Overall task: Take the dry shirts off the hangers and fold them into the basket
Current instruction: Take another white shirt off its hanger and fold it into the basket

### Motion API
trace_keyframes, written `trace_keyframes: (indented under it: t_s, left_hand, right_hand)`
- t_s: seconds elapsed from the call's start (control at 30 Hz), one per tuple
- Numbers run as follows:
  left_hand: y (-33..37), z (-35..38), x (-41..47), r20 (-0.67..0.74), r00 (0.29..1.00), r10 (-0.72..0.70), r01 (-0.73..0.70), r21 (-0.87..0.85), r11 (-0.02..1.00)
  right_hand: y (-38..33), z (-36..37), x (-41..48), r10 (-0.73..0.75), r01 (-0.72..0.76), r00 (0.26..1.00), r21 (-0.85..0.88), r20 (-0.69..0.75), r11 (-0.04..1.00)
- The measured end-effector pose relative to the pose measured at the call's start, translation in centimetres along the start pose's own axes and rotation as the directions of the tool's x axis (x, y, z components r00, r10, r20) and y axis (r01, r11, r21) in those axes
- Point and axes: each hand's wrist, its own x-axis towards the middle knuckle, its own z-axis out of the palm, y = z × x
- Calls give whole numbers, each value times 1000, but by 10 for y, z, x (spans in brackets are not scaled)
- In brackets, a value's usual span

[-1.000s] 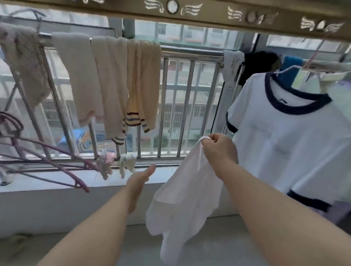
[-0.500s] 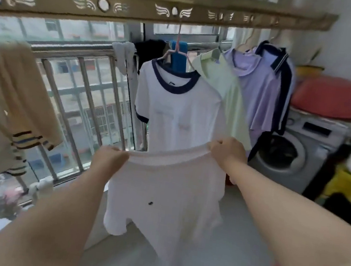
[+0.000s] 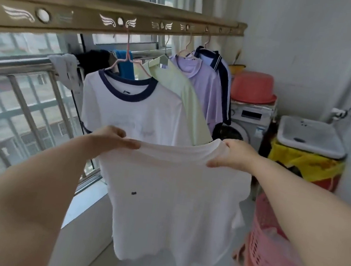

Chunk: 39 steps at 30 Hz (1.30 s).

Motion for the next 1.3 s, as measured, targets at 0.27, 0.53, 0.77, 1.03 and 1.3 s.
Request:
trace_keyframes:
  t_s: [0.27, 0.53, 0.77, 1.03, 1.3]
  left_hand:
    - [9, 10, 13, 276, 961, 6, -28, 76, 997]
    - [6, 51, 33, -20, 947, 319, -297, 314, 902]
    - [78, 114, 15, -8, 994, 112, -103, 321, 942]
    - [132, 164, -18, 200, 932, 301, -218, -354, 909]
    - [148, 148, -42, 305, 861, 408, -196, -541, 818]
  right_hand:
    - [20, -2, -23, 155, -126, 967, 153, -200, 980]
    - [34, 2, -51, 326, -273, 868, 190, -374, 943]
    - [-3, 9, -44, 438, -310, 873, 450, -213, 838]
    - [-31, -1, -41, 390, -223, 916, 696, -89, 683]
    - [-30, -8, -44, 362, -220, 932, 761, -20, 611]
